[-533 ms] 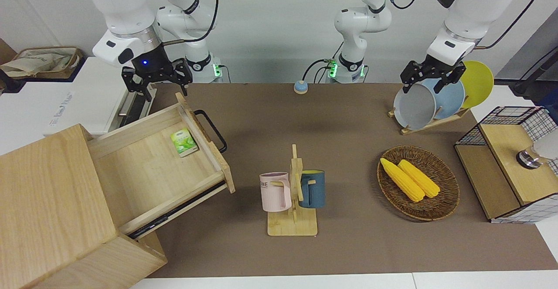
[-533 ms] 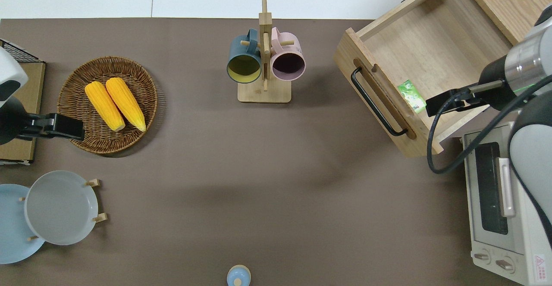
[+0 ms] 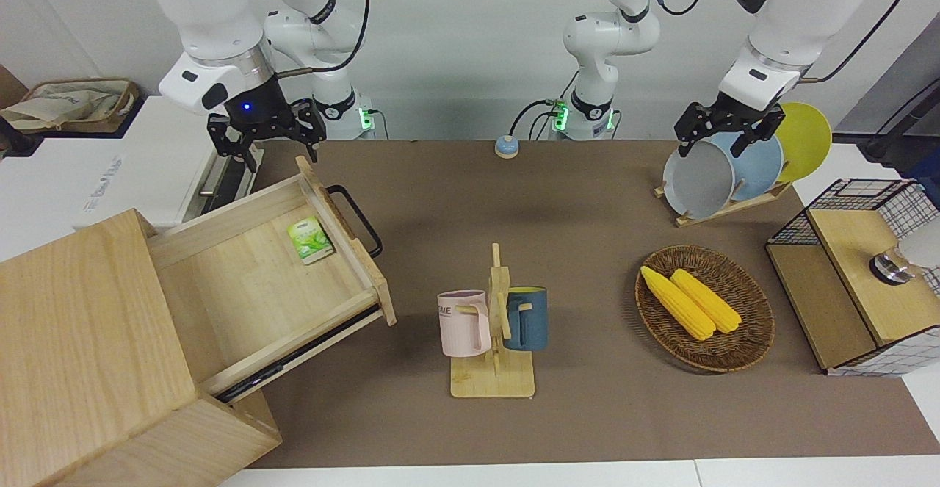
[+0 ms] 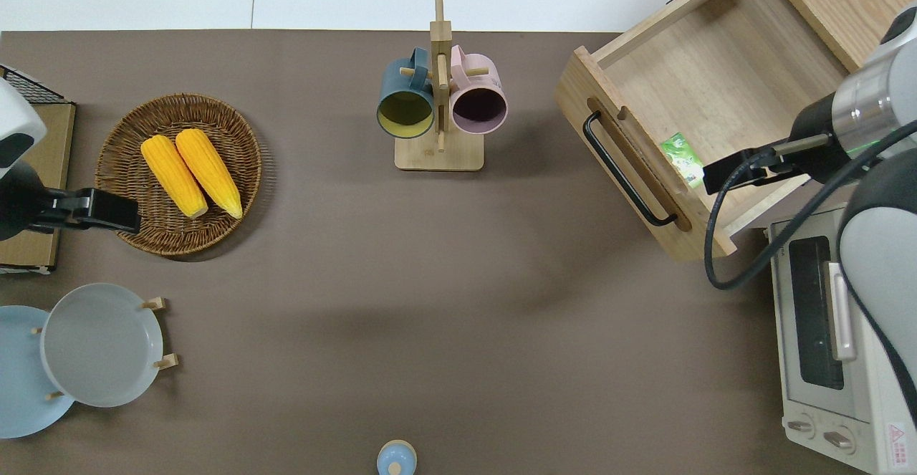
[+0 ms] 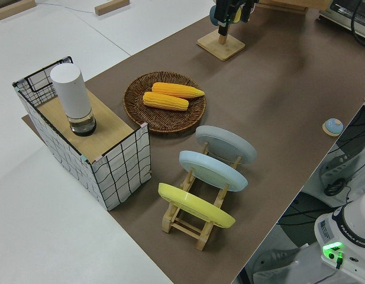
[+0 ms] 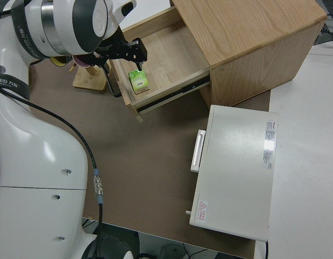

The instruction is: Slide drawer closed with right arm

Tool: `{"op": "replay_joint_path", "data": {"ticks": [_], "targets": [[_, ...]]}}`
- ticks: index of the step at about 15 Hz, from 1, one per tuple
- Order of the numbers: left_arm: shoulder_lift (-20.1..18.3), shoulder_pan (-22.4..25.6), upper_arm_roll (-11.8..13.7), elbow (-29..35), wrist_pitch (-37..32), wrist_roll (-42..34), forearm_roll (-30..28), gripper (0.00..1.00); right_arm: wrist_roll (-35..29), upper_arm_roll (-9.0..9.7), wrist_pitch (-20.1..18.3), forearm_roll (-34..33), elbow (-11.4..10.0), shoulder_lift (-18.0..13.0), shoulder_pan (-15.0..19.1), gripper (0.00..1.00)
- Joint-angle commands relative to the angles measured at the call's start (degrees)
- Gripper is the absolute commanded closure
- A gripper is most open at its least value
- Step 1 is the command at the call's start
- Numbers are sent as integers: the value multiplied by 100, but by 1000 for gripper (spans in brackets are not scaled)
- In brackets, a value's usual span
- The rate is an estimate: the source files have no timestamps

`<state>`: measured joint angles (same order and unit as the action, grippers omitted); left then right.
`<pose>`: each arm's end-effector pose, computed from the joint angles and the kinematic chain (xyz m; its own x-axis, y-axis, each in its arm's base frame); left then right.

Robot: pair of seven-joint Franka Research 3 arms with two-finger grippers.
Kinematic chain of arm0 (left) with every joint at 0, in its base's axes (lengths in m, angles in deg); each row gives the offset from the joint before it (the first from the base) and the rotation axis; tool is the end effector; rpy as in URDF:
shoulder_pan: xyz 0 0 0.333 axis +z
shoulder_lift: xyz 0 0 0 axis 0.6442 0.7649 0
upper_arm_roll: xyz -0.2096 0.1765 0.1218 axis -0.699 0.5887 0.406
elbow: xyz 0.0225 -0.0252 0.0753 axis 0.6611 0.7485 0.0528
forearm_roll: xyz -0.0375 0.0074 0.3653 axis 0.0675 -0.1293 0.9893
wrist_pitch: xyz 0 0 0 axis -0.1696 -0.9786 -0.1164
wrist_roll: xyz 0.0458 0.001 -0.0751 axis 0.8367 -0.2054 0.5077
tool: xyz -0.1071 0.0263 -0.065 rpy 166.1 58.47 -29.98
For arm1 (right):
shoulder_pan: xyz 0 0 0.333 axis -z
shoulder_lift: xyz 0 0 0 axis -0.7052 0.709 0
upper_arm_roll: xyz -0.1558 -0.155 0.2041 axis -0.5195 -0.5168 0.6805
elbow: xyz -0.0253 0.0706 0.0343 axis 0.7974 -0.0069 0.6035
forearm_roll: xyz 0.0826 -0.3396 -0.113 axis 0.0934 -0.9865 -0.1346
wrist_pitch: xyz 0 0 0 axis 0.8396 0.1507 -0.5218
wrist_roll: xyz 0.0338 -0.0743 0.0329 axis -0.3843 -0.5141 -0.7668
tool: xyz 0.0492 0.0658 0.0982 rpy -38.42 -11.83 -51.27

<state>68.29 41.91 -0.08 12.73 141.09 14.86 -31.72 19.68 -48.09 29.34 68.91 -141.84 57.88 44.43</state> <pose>0.5339 -0.0142 0.5885 0.9982 -0.0502 -0.0330 -0.0501 -0.9987 0.0033 0.5685 0.0688 0.6026 0.9839 0.1787 0.0019 0.1787 -0.9838 -0.0172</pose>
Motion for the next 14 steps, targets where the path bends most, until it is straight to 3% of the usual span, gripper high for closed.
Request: {"op": "replay_joint_path", "data": {"ticks": [1, 3, 4, 6, 7, 14], "targets": [[65, 31, -39, -140, -113, -56, 98, 7, 73, 47, 98, -23, -65, -22, 24, 17], [65, 31, -39, -140, -113, -56, 98, 7, 82, 55, 89, -23, -65, -22, 33, 21], [65, 31, -39, -149, -113, -56, 98, 7, 99, 55, 89, -32, -65, -22, 33, 181], [65, 22, -39, -140, -113, -56, 98, 7, 135, 47, 72, -49, -65, -22, 59, 778], [65, 31, -39, -149, -113, -56, 98, 7, 144, 47, 54, -84, -65, -22, 68, 998], [74, 31, -39, -149, -113, -56, 98, 7, 135, 38, 37, -269, -56, -39, 33, 1000]]}}
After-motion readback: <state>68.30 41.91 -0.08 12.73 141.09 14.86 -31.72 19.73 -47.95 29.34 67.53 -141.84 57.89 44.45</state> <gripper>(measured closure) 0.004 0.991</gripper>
